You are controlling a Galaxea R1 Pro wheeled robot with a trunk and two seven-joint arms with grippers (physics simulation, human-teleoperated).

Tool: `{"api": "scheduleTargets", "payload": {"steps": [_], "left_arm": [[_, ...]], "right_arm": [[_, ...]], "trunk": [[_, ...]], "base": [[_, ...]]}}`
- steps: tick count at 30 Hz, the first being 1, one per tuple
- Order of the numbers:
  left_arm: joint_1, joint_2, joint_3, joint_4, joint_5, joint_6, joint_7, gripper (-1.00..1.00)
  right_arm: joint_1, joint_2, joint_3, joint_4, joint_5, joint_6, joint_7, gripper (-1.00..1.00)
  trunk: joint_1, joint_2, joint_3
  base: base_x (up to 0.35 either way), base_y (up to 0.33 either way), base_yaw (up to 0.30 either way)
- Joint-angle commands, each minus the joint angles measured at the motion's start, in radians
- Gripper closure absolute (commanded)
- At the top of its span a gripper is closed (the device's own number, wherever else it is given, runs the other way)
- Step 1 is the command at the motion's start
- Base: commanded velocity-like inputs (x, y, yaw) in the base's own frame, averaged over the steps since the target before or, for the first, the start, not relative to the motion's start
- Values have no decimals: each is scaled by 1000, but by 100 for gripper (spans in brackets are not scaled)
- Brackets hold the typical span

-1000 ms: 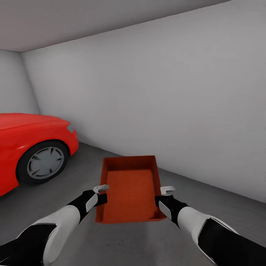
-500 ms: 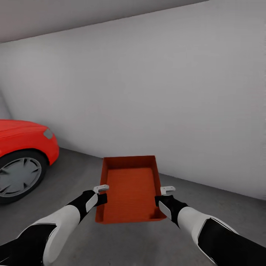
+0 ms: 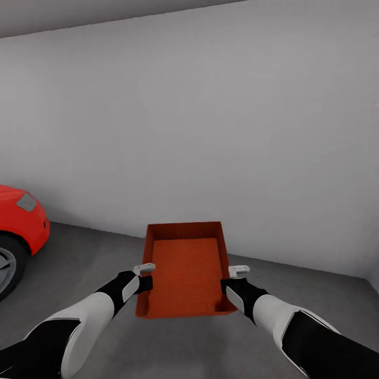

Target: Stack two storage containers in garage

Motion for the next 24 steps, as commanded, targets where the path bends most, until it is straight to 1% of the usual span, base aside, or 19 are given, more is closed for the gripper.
{"api": "scheduleTargets", "payload": {"steps": [1,16,19,24], "left_arm": [[0,0,11,-4,-17,7,10,100],[0,0,11,-4,-17,7,10,100],[0,0,11,-5,-17,7,10,100],[0,0,11,-5,-17,7,10,100]], "right_arm": [[-1,11,15,-3,-14,6,-3,100],[-1,11,15,-3,-14,7,-3,100],[-1,11,15,-3,-14,7,-3,100],[-1,11,15,-3,-14,7,-3,100]], "trunk": [[1,-2,-1],[1,-2,-1],[1,-2,-1],[1,-2,-1]], "base": [[318,0,-253],[318,0,-253],[175,0,-253],[36,0,-253]]}}
